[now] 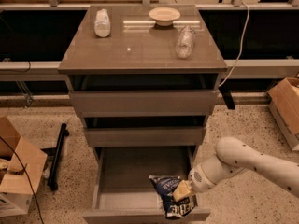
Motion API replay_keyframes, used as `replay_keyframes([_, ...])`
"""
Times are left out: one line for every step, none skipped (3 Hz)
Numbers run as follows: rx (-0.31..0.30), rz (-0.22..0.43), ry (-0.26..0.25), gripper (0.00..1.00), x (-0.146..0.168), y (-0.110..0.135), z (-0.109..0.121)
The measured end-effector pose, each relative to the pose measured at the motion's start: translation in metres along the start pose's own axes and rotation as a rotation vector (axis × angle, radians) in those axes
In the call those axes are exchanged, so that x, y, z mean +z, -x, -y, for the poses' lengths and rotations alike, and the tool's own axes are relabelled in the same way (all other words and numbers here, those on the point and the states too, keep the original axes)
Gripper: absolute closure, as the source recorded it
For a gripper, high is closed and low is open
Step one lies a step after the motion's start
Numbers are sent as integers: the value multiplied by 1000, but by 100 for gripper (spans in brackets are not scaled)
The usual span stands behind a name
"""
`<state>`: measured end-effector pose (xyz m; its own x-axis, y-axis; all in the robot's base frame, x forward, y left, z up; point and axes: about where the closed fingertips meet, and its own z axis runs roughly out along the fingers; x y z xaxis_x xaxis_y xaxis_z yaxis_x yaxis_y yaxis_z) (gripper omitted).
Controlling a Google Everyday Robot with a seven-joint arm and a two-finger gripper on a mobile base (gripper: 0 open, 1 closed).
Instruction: Pick blue chip bag from bottom drawer and place on counter
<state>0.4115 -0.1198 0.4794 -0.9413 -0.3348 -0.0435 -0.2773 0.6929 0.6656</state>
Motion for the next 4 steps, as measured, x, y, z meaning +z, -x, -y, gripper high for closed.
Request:
replay_keyframes([2,0,0,100,0,0,0])
replay_keyframes([-59,26,-5,100,-11,25,-13])
replay_keyframes([-191,74,-11,100,-30,73,-43])
replay_keyframes([-338,120,-37,100,-62,107,-85])
